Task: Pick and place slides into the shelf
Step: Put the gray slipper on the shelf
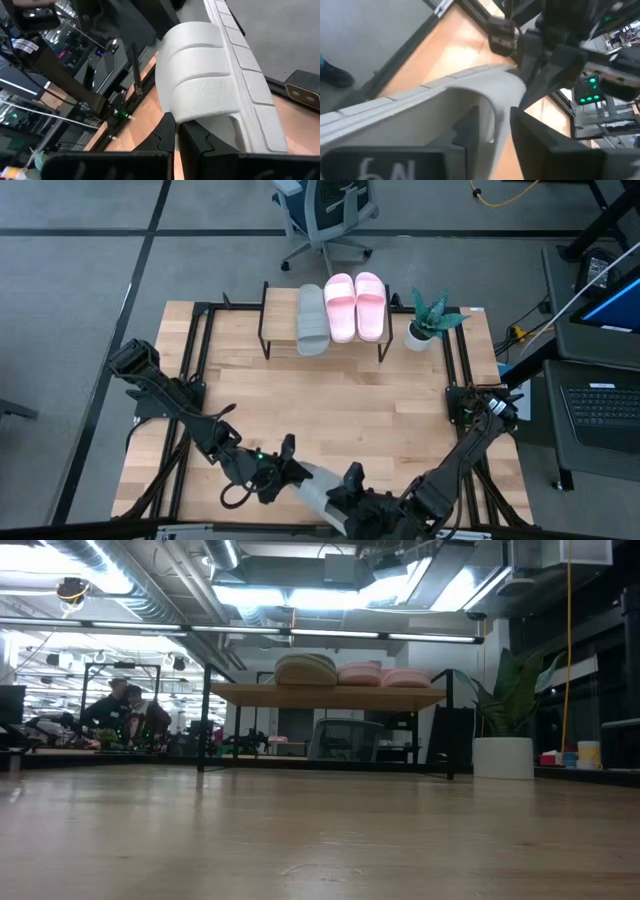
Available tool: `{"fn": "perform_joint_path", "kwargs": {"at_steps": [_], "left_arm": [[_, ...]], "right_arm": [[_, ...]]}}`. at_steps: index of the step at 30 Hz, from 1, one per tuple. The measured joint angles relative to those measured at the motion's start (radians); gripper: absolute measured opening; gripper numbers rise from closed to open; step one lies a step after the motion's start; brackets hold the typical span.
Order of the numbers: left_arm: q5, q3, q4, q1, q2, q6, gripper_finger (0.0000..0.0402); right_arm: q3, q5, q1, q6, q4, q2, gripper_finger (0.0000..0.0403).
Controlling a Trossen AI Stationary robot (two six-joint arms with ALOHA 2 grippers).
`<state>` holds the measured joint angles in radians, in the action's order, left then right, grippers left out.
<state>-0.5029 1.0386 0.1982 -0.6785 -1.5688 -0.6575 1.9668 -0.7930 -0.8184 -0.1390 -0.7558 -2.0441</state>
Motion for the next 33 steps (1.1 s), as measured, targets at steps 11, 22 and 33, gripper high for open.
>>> {"fn": "perform_joint_path", "kwargs": {"at_steps": [11, 22, 33], "left_arm": [[-0.178, 0.000, -0.096, 0.017, 0.000, 0.068, 0.0001], [-0.596, 0.002, -0.101, 0.021, 0.000, 0.033, 0.0000], [-0.641, 0.085, -0.120, 0.024, 0.000, 0.013, 0.0000]], "right_arm": [[0.111, 0.007, -0.053, 0.227, -0.186, 0.000, 0.0163], [0.055, -0.050, -0.096, 0.829, -0.576, -0.001, 0.0164], [-0.105, -0.106, -0.112, 1.100, -0.669, 0.000, 0.0146]]}}
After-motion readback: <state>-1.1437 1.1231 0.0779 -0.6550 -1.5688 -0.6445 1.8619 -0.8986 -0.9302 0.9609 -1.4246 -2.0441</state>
